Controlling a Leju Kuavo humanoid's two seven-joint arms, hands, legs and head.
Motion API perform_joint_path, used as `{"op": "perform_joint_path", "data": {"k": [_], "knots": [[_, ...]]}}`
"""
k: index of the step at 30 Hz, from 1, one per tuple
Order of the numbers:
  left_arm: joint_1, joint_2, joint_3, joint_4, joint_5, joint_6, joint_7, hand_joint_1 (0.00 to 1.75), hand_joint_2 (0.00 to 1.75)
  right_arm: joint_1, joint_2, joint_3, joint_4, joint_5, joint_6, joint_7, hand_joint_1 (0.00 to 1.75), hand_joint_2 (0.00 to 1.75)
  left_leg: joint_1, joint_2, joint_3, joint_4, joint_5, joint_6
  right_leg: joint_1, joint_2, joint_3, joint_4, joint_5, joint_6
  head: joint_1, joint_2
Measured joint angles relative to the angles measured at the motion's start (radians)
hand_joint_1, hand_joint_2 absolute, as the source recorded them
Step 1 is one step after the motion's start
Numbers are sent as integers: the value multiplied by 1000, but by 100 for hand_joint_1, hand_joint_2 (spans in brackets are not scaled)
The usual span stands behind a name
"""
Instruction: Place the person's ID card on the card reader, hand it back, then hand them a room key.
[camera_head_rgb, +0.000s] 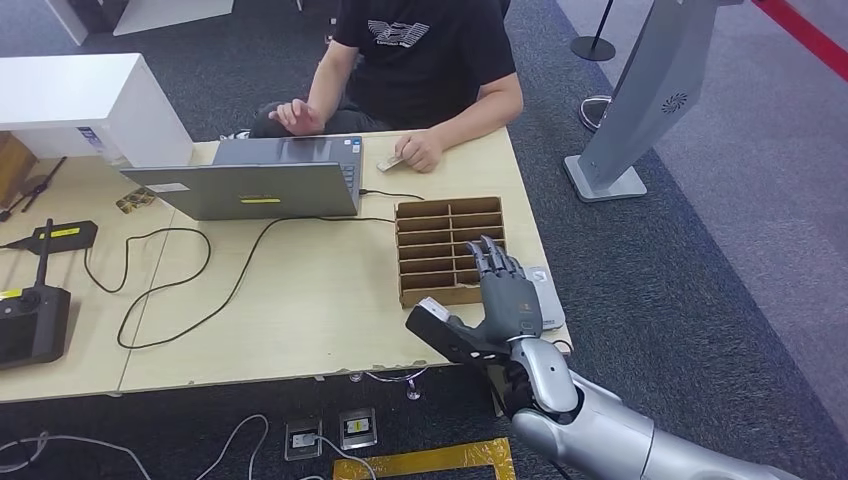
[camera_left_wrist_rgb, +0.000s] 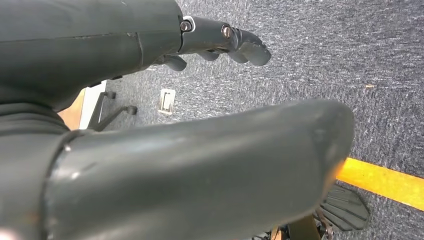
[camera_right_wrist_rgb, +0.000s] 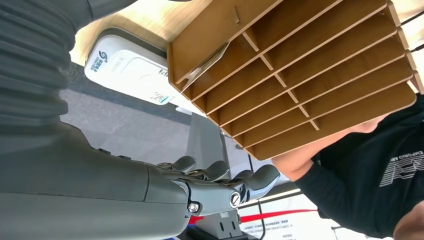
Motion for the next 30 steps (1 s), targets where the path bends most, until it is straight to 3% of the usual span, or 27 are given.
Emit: {"op": "perform_joint_path", "data": {"k": [15,30], "knots": [[0,-1,-1,0,-5,-7,3,0,0,-15,56,42,112,-2,-29,-4,0,175,0,0,0,0,0,0,0,0,0,0,0,0,0,0],[0,-1,-1,0,-19,-12,3,0,0,-15,72,59,163,71,-72,1,0,175,0,0,0,0,0,0,0,0,0,0,0,0,0,0]]}}
